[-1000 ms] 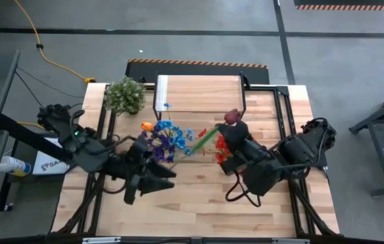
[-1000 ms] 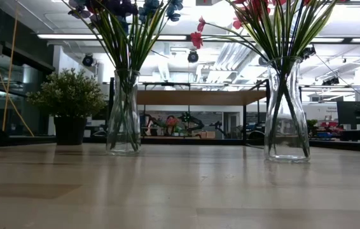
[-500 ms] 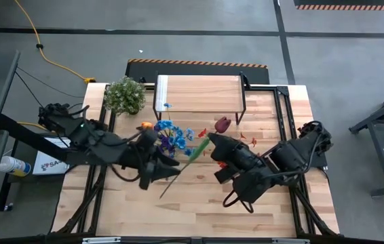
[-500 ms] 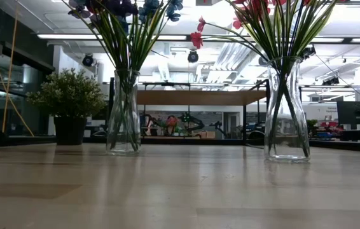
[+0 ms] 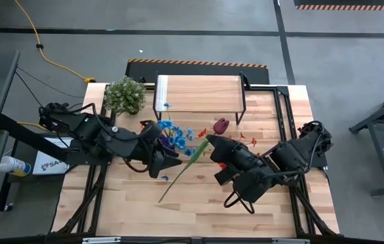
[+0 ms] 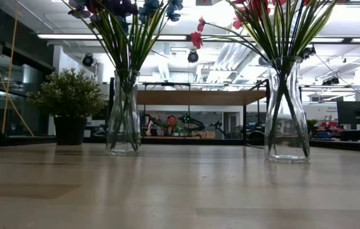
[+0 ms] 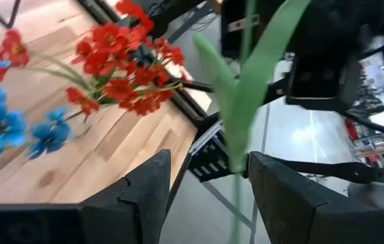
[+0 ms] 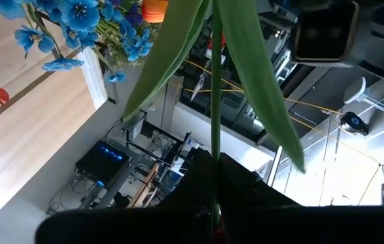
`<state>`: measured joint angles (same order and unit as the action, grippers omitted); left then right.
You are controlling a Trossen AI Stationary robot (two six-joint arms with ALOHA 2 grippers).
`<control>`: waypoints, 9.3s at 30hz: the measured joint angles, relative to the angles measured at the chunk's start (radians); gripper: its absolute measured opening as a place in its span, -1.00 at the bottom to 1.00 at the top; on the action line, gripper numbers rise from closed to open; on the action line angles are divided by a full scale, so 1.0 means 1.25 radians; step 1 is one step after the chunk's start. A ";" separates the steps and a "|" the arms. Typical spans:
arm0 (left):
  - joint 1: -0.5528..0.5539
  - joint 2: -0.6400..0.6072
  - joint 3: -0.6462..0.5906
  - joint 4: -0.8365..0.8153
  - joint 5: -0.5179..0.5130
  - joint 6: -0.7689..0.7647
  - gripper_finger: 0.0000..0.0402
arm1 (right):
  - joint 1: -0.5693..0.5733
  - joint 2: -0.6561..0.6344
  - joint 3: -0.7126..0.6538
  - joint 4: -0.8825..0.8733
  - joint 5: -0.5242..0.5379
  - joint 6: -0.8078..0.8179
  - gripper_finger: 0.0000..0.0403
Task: Pick and place flowers into a vace then onto a shelf
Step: Put the dark red flower into the right transparent vase
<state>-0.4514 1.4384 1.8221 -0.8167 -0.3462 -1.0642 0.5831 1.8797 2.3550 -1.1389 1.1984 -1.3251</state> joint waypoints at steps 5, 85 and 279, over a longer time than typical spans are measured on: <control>0.005 0.003 0.000 -0.009 0.016 -0.012 0.15 | 0.000 0.000 0.000 0.000 -0.018 -0.001 -1.00; 0.005 0.030 0.000 0.006 0.032 -0.026 0.16 | -0.002 0.007 0.001 -0.040 -0.045 0.056 -1.00; 0.063 0.133 0.000 0.710 -0.044 0.848 -0.84 | -0.274 -0.154 0.000 0.328 -1.084 1.062 -0.42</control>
<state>-0.3725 1.6047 1.8217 0.0712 -0.4015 -0.0040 0.2405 1.6869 2.3554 -0.7291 -0.1567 0.0027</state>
